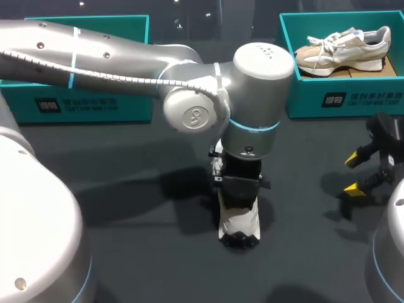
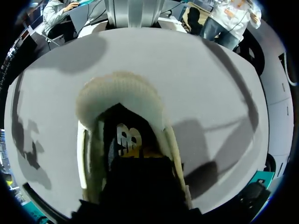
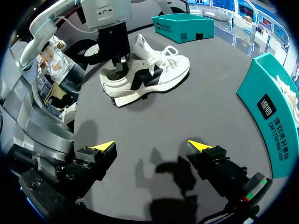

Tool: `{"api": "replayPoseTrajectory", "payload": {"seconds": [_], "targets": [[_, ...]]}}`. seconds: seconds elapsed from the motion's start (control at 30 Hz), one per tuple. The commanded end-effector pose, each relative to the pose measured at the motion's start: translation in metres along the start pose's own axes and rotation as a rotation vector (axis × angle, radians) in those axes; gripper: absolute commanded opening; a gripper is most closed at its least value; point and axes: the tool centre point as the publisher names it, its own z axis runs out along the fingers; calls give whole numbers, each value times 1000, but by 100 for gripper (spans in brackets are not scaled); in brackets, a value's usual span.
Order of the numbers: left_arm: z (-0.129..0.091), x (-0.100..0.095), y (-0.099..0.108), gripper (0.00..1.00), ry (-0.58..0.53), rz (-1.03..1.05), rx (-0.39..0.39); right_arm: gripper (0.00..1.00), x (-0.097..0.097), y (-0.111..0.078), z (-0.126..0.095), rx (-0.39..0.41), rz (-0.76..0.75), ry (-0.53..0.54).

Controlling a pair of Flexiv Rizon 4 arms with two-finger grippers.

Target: Take the shoe out of the shoebox, open the shoe tongue, remove and reinsert the insole, then place the shoe into the shoebox

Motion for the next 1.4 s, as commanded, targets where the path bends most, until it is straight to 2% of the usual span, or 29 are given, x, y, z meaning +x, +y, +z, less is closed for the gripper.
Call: {"api": "replayPoseTrajectory", "payload": {"seconds": [0.03,0.2,0.33,0.47,0.7,0.87,0.97,1.1,1.23,1.4], "targets": [[7,0,0,0,-72,-24,-48,100,2,0,0,2,0,-4],[-25,-4,-9,0,-157,-10,-78,100,2,0,0,2,0,-4],[-42,-10,-19,0,-186,7,-56,100,2,0,0,2,0,-4],[-35,-17,-23,0,-189,9,-34,100,2,0,0,2,0,-4],[9,-21,-13,0,-104,-30,20,100,2,0,0,2,0,-4],[21,-16,-5,0,-44,-67,-53,100,2,0,0,2,0,-4],[16,-10,2,0,-47,-85,-93,100,2,0,0,2,0,-4],[-3,-4,6,0,-82,-102,-135,100,2,0,0,2,0,-4],[-22,-5,-2,0,-125,-80,-137,100,2,0,0,2,0,-4],[-26,-9,-9,0,-103,-57,-154,100,2,0,0,2,0,-4]]}}
